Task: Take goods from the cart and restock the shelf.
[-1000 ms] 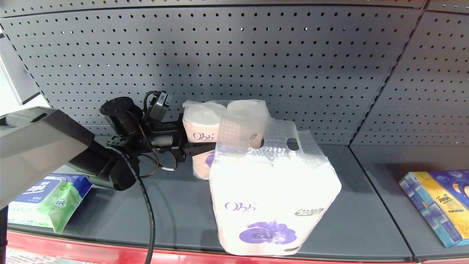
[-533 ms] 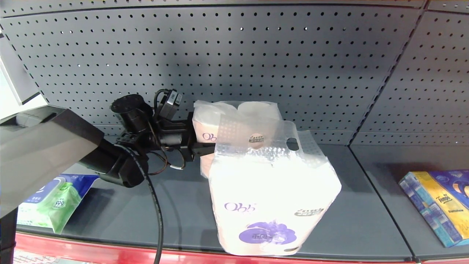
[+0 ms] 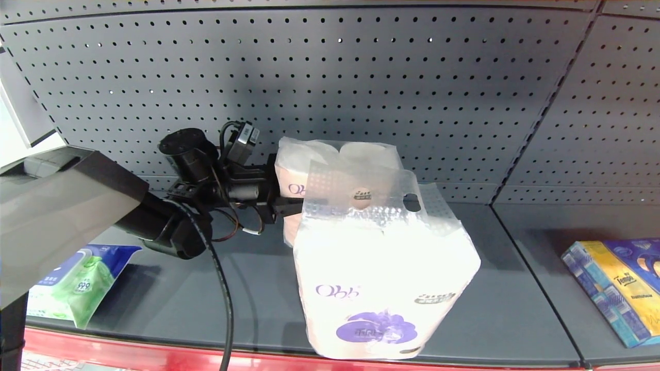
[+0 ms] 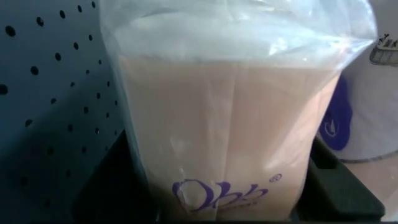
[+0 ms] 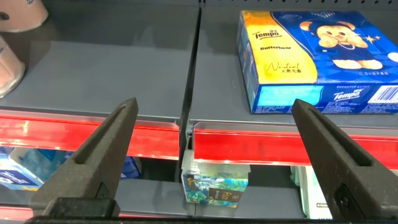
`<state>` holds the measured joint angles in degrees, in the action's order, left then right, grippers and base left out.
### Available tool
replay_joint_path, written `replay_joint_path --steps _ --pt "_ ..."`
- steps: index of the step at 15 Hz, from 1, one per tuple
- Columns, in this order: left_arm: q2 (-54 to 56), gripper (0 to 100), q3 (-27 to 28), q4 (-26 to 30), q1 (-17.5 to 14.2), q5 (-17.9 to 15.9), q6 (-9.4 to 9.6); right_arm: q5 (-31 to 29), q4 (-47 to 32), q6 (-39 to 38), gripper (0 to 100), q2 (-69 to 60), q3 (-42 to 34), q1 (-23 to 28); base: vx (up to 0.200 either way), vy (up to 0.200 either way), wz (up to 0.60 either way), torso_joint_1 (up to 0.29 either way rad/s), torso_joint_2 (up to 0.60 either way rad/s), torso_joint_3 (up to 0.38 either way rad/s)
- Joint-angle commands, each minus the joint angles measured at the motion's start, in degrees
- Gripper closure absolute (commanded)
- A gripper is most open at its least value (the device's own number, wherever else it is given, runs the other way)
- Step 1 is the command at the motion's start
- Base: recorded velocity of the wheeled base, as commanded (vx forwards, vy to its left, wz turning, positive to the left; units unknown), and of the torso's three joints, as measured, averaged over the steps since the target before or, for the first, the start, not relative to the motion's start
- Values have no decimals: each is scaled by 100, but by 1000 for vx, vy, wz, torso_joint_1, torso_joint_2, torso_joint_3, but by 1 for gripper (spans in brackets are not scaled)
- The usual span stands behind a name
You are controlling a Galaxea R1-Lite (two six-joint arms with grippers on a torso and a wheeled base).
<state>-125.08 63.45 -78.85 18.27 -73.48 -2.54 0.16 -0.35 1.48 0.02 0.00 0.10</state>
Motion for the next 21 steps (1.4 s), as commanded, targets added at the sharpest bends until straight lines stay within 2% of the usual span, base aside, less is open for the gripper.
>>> replay_joint_path --steps 1,9,10,11,12,18,21 --pt "-8 100 9 -8 -8 -131 7 2 0 2 0 -2 0 -1 0 0 0 0 0 0" --pt "-61 100 -8 1 -8 -166 51 2 0 11 0 -2 0 -1 0 0 0 0 0 0" --pt "-61 100 -17 -8 -8 -166 78 2 0 2 0 -2 0 -1 0 0 0 0 0 0" --pt "-61 100 -61 -8 -8 -175 192 2 0 2 0 -2 0 -1 0 0 0 0 0 0" --pt "-52 0 -52 89 -8 -166 298 2 0 2 0 -2 0 -1 0 0 0 0 0 0" --pt "176 0 -149 247 -34 -122 315 2 -9 2 0 -2 0 -1 0 0 0 0 0 0" --pt "625 0 -755 520 -368 -122 333 2 -9 2 0 -2 0 -1 0 0 0 0 0 0"
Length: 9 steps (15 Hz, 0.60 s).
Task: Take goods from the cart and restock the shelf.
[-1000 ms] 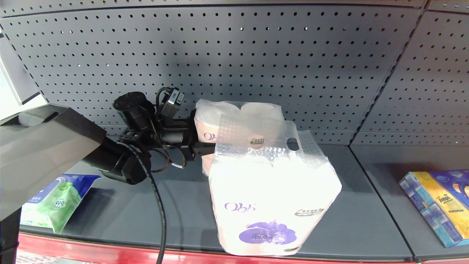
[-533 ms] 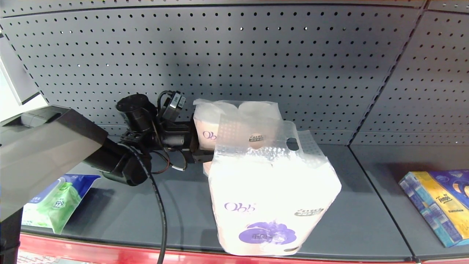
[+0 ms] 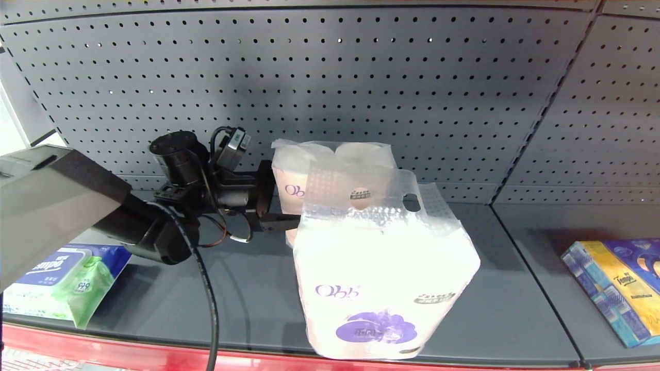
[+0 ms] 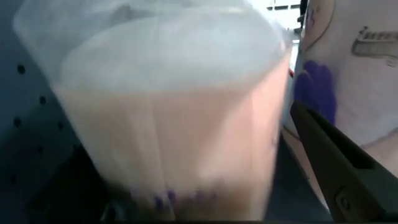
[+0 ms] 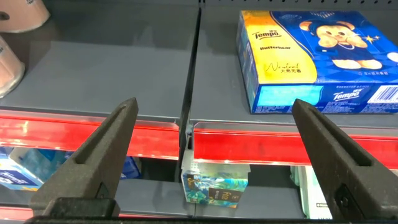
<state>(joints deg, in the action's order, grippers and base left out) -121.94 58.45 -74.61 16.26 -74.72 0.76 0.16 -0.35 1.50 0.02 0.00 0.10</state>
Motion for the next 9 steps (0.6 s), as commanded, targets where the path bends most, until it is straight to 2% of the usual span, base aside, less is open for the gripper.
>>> replay_joint_path --steps 1,3,5,9 --pt "417 0 -361 218 -273 1 12 2 0 -1 0 -2 0 -1 0 0 0 0 0 0" --pt "531 0 -484 359 -405 18 65 2 0 8 0 -2 0 -1 0 0 0 0 0 0" --pt "725 0 -669 552 -580 18 250 2 0 -1 0 -2 0 -1 0 0 0 0 0 0" --pt "1516 0 -1609 1018 -1152 18 671 2 0 -1 0 -2 0 -1 0 0 0 0 0 0"
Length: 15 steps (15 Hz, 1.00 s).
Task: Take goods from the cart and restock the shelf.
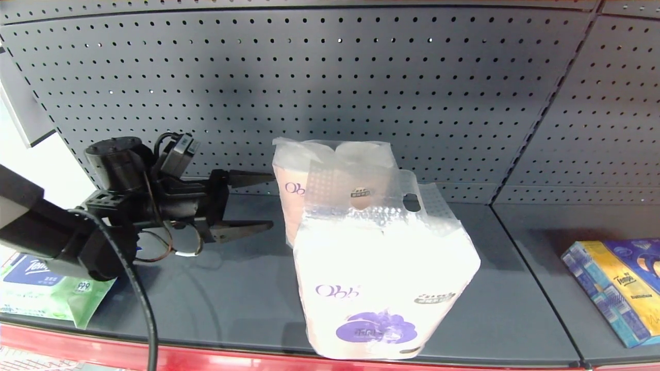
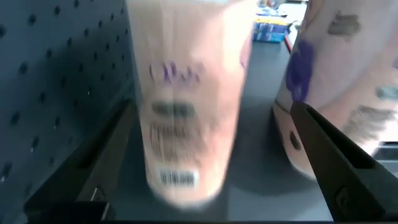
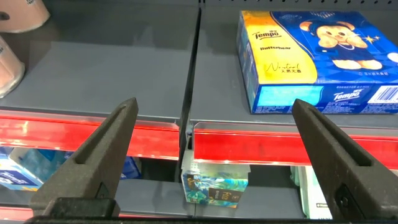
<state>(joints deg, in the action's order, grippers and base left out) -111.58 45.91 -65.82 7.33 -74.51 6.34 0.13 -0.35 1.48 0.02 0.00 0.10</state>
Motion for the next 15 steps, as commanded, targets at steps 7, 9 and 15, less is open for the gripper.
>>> replay_joint_path --steps 7,9,15 --pt "4382 0 -2033 2996 -812 2986 500 4 0 2 0 -2 0 -1 0 0 0 0 0 0" --pt "6043 0 -2051 4789 -170 4190 52 4 0 2 0 -2 0 -1 0 0 0 0 0 0" --pt "9268 0 -1761 9051 471 7882 -651 4 0 2 0 -2 0 -1 0 0 0 0 0 0"
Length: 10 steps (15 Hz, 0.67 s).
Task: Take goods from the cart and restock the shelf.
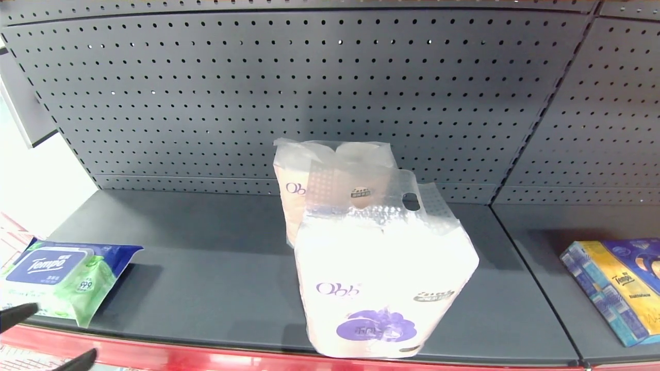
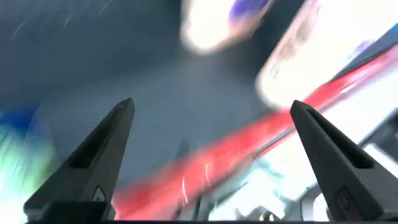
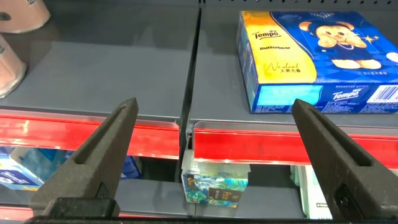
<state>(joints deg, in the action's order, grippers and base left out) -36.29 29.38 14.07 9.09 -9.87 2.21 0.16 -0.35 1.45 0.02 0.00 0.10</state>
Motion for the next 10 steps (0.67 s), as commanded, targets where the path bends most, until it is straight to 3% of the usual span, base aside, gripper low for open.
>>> replay_joint_path --steps 1,3,7,10 --pt "1942 0 -169 1019 312 1761 -265 2 -9 4 0 -2 0 -1 0 0 0 0 0 0" --pt "2179 0 -248 1010 444 1717 -115 2 0 4 0 -2 0 -1 0 0 0 0 0 0" --pt "2390 0 -837 500 488 1717 -98 2 0 4 0 -2 0 -1 0 0 0 0 0 0" --pt "3067 0 -1470 325 532 1269 -124 2 -9 31 0 -2 0 -1 0 0 0 0 0 0"
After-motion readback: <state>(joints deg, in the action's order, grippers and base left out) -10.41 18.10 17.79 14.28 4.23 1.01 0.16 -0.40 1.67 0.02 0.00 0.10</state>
